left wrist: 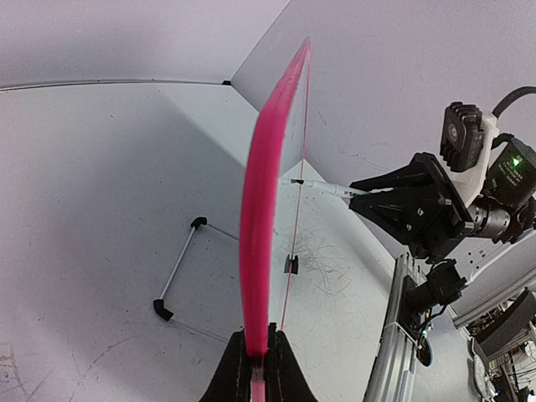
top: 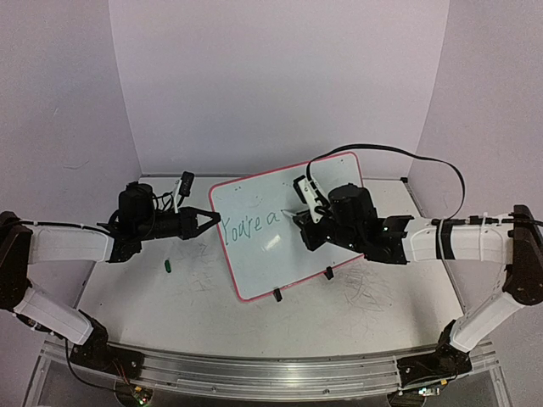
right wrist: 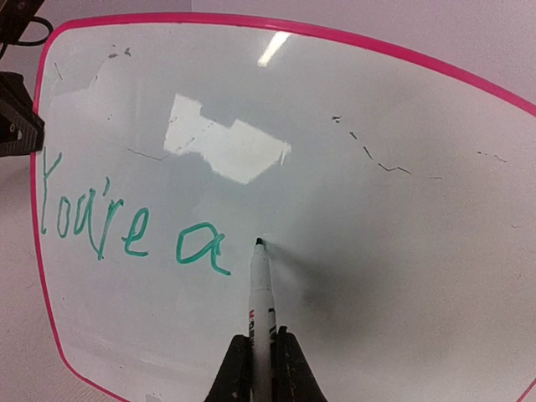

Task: Write a sentence on the whiteboard

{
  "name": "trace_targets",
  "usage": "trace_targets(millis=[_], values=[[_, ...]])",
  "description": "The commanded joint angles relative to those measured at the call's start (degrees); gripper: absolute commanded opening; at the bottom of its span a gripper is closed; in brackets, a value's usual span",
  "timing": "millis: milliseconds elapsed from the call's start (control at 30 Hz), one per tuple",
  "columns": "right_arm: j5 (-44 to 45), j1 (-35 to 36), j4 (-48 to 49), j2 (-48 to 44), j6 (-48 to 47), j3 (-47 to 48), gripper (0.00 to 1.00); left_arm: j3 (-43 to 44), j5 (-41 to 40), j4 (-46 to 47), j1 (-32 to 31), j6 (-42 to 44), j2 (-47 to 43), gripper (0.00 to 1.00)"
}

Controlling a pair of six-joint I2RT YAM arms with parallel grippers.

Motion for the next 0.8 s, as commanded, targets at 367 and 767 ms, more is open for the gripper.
trace_targets(millis=[367, 767], values=[[1.81, 0.85, -1.14, -1.22, 4.18, -4.18, 0.0, 1.21, 0.02, -0.32, 0.1, 1.94, -1.13, 0.0], [6.56, -0.2, 1.81, -0.13, 4.43, 0.39, 0.0, 0.97, 0.09, -0.32, 0.1, 1.94, -1.16, 0.0]])
